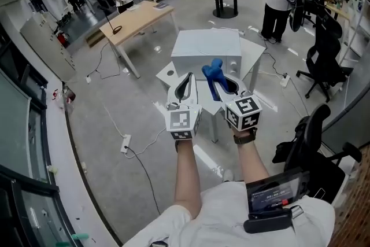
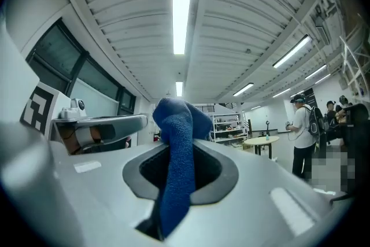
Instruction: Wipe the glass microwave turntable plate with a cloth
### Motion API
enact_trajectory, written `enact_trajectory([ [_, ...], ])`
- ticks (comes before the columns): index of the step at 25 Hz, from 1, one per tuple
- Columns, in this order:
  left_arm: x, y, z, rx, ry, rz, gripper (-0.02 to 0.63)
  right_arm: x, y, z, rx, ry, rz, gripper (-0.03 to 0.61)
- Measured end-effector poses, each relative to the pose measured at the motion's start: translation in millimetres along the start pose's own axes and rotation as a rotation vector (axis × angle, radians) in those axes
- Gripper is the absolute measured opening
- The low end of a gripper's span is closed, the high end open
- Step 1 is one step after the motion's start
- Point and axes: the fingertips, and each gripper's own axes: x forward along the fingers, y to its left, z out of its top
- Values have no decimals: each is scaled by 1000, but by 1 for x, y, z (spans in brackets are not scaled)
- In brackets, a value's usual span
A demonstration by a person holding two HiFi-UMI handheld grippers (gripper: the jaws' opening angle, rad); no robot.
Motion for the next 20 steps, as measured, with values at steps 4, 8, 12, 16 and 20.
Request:
enact_trajectory([
  [4, 46, -3, -23, -6, 28, 19, 3, 20, -45, -12, 21, 33, -14, 66],
  [8, 72, -11, -36, 2, 32, 42, 3, 22, -90, -16, 47, 36, -41, 66],
  [12, 85, -11, -49, -24, 64, 11, 3, 31, -105, -25, 81, 44, -41, 66],
  [16, 102, -19, -53, -213, 108, -69, 2, 39, -112, -29, 96, 50, -13, 66],
  [20, 119, -18, -61, -175, 104, -54, 2, 45, -126, -30, 84, 40, -26, 66],
])
